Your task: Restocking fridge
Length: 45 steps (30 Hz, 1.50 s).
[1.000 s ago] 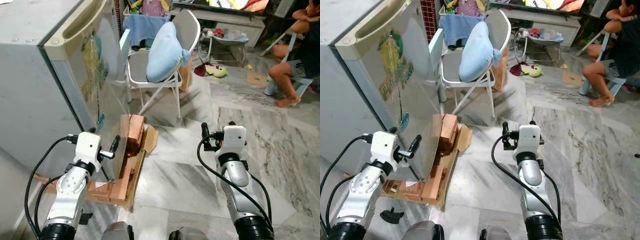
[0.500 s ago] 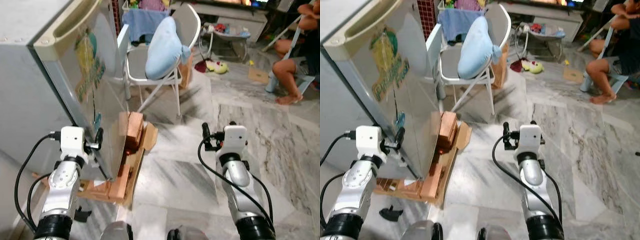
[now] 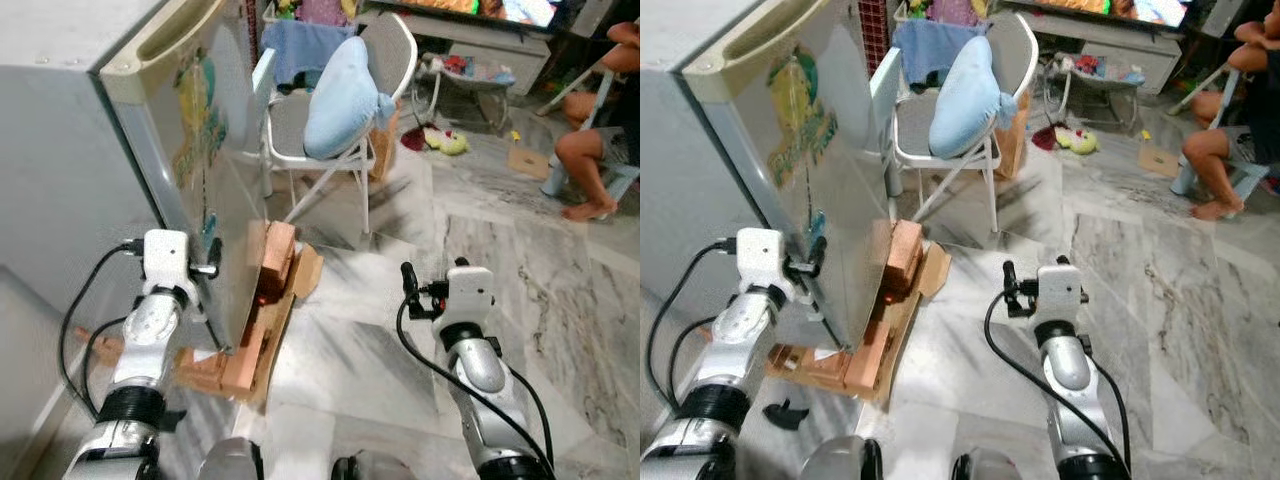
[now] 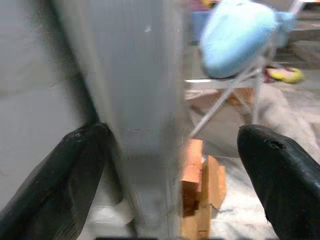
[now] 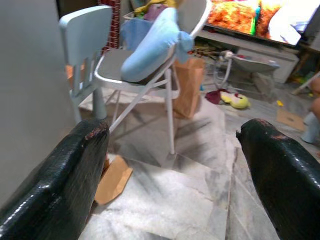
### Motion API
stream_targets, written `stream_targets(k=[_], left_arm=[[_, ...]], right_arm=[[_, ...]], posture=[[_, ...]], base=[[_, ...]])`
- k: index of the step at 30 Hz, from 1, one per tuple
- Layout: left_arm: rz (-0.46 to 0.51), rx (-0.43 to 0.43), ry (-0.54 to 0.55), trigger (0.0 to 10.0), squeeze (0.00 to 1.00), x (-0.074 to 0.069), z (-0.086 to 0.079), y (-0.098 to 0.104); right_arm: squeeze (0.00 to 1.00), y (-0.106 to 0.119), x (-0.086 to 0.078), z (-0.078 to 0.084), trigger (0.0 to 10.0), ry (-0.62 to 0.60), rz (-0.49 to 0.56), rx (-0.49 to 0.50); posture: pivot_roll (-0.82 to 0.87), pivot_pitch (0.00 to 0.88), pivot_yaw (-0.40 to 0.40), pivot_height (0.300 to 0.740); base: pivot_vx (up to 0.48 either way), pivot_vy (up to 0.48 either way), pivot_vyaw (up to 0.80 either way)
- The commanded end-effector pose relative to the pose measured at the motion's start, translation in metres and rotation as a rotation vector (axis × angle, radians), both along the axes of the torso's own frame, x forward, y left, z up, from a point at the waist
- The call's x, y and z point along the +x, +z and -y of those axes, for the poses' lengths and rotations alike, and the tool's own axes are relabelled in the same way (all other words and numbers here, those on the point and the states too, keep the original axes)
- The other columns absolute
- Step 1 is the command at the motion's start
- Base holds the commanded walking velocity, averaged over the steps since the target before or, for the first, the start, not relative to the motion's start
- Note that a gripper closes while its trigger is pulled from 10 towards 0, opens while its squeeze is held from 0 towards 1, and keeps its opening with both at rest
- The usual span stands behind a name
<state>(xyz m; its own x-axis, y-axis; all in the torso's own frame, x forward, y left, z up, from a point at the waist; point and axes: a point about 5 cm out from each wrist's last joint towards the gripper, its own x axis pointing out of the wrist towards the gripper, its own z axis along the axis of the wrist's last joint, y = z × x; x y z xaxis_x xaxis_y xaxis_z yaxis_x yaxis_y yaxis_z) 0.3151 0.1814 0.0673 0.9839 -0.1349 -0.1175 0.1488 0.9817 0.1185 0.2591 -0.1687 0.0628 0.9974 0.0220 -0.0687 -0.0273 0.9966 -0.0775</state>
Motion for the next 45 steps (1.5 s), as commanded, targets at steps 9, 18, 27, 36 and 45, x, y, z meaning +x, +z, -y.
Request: stream_targets(k=[9, 18, 27, 36, 45], left_arm=[[-0.016, 0.009, -0.681, 10.0, 0.0, -0.041, 0.102, 0.0], [-0.051, 0.041, -0.464, 10.0, 0.0, -0.027, 0.055, -0.004], [-0.011, 0.018, -0.455, 10.0, 0.0, -0.021, 0.052, -0.002], [-0.015, 0.014, -0.487, 10.0, 0.0, -0.023, 0.062, -0.004], [-0.002, 0.038, -0.468, 10.0, 0.0, -0.012, 0.071, -0.002]], right_arm=[[0.0, 0.007, 0.002, 0.002, 10.0, -0.004, 0.016, 0.002], [0.0, 0.007, 0.002, -0.003, 10.0, 0.005, 0.019, 0.017], [0.0, 0.007, 0.004, -0.005, 10.0, -0.003, 0.01, 0.027], [0.0, 0.007, 0.006, -0.005, 10.0, -0.011, 0.017, 0.022], [0.0, 0.007, 0.009, -0.008, 10.0, -0.005, 0.021, 0.021]], posture=[[0.0, 0.044, -0.077, 0.74], [0.01, 0.037, -0.076, 0.74], [0.01, 0.032, -0.072, 0.74], [0.01, 0.029, -0.067, 0.74], [0.01, 0.025, -0.067, 0.74]], base=[[0.0, 0.0, 0.0], [0.0, 0.0, 0.0], [0.313, -0.094, -0.44], [0.432, 0.0, -0.15], [0.443, 0.0, 0.0]])
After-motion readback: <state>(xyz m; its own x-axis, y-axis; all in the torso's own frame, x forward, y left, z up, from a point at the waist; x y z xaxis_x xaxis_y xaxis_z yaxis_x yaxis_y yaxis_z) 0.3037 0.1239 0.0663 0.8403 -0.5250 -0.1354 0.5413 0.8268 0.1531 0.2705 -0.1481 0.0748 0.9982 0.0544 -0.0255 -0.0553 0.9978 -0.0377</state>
